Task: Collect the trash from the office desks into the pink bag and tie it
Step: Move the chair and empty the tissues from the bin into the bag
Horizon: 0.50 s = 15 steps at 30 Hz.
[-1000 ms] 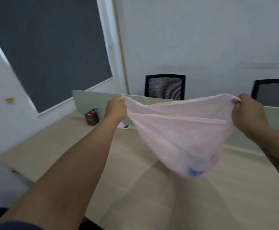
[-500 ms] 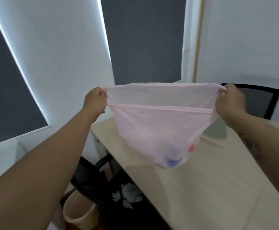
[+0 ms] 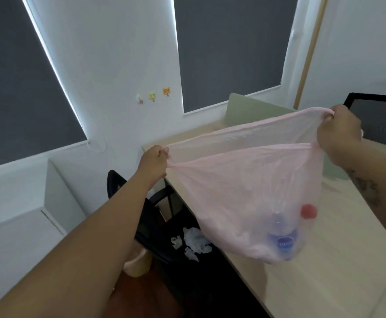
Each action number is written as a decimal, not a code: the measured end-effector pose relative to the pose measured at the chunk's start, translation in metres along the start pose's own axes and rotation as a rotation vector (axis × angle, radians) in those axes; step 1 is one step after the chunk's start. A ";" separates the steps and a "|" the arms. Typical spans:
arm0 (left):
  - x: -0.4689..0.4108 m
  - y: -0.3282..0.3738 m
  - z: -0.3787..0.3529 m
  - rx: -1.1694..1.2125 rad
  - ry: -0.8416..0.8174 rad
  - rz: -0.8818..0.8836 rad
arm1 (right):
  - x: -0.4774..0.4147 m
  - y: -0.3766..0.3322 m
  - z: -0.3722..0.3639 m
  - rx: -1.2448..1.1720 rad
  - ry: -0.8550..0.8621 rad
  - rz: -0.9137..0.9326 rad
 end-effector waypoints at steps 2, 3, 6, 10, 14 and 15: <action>0.002 -0.009 -0.012 -0.085 -0.085 0.018 | -0.009 0.007 -0.007 0.019 -0.020 0.002; 0.005 -0.016 -0.016 -0.210 -0.130 0.028 | -0.013 0.011 -0.011 0.024 -0.033 0.011; 0.021 -0.045 -0.023 -0.737 -0.119 0.156 | -0.027 0.025 -0.024 0.023 -0.057 0.025; 0.045 -0.094 -0.033 -0.869 -0.193 0.505 | -0.041 0.041 -0.047 0.032 -0.100 0.030; 0.059 -0.128 -0.052 -0.752 -0.124 0.599 | -0.037 0.055 -0.073 0.055 -0.156 0.019; 0.060 -0.131 -0.054 -0.757 -0.056 0.567 | -0.034 0.057 -0.080 0.059 -0.169 0.016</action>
Point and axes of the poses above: each hand's wrist, its own x-axis away from the middle knuckle, its own z-axis out of the back of the hand, y = z × x, the point moved 1 cm from there along -x, towards the middle knuckle, and after that the axes turned 15 degrees about -x, right-handed, at the moved point
